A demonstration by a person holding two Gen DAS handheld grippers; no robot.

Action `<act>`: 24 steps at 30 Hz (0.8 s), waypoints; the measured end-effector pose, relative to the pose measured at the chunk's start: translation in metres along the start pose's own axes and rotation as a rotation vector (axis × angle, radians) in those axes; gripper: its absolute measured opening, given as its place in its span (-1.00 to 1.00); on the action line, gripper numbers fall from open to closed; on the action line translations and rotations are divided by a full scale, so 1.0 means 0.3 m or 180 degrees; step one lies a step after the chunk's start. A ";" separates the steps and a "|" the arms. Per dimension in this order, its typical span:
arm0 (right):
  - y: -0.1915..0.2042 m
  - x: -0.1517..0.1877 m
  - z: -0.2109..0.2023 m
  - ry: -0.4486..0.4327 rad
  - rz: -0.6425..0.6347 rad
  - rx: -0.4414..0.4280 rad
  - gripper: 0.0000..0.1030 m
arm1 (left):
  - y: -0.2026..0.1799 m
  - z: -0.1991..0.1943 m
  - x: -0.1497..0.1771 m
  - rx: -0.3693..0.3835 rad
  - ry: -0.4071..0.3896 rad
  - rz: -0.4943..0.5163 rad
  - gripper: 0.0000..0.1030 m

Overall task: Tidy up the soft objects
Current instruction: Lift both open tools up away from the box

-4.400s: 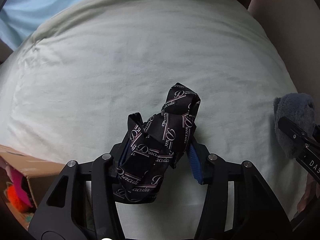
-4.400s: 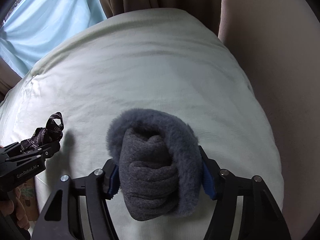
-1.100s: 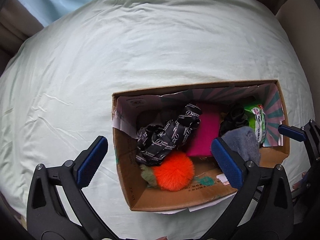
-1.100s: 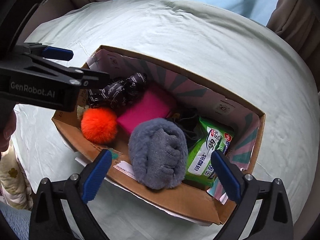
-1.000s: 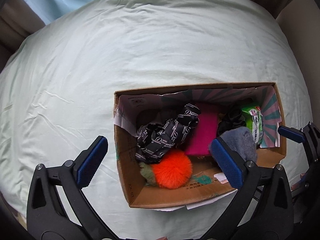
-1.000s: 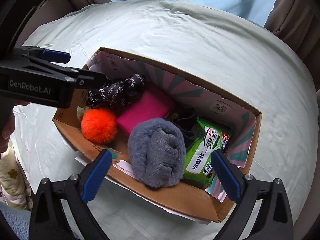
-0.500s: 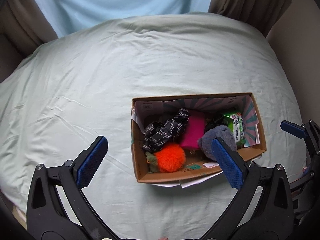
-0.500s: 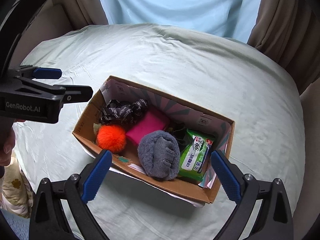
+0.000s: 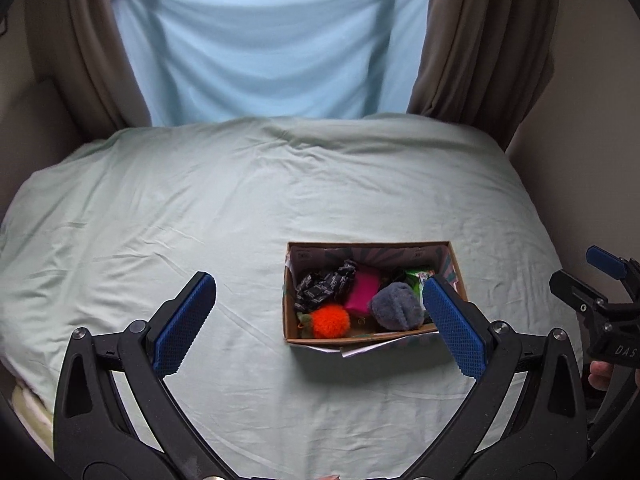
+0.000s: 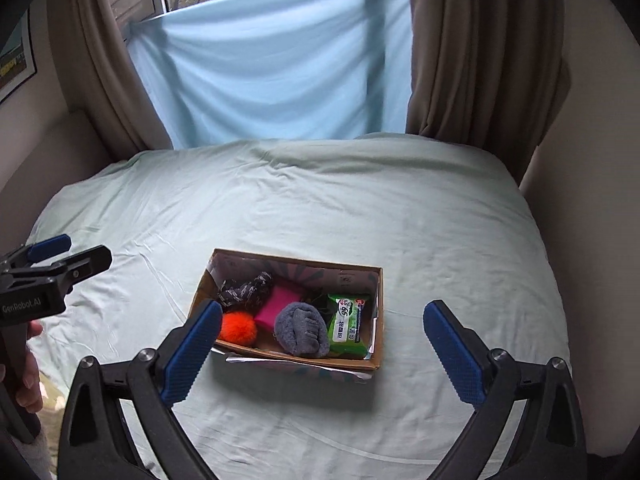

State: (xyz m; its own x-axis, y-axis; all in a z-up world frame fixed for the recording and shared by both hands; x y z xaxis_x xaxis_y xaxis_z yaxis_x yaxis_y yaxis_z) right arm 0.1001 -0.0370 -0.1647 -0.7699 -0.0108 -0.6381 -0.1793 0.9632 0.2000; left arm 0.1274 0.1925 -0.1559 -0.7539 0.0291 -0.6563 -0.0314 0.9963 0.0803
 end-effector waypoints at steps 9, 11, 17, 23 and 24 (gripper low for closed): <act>0.018 -0.112 -0.260 -0.0384 0.0183 0.0072 0.99 | -0.024 -0.275 -0.049 -0.0036 -0.0397 -0.0167 1.00; 0.025 -0.124 -0.299 -0.0423 0.0158 0.0097 0.99 | -0.040 -0.323 -0.053 0.0005 -0.0458 -0.0213 1.00; 0.036 -0.130 -0.422 -0.0622 -0.0009 0.0247 0.99 | -0.105 -0.446 -0.055 -0.0027 -0.0743 -0.0294 1.00; 0.013 -0.126 -0.488 -0.0765 -0.0053 0.0305 0.99 | -0.152 -0.492 -0.032 -0.0073 -0.0860 -0.0331 1.00; 0.007 -0.125 -0.495 -0.0782 -0.0053 0.0316 0.99 | -0.159 -0.497 -0.029 -0.0091 -0.0874 -0.0329 1.00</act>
State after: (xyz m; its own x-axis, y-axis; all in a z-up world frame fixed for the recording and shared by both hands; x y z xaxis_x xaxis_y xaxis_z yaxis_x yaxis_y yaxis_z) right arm 0.0376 -0.0745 -0.0299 -0.5933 0.0269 -0.8045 -0.1205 0.9852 0.1218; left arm 0.0376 0.1327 -0.0422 -0.5400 -0.0477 -0.8403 -0.1202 0.9925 0.0210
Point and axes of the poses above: each gripper's, at about its wrist camera, not at the fingertips, and z roughly the way its jaws point, y to its left, x to its underside, the point moved 3 cm from there along z, roughly the way its jaws point, and after that the axes turned 9 degrees about -x, right-handed, at the moved point
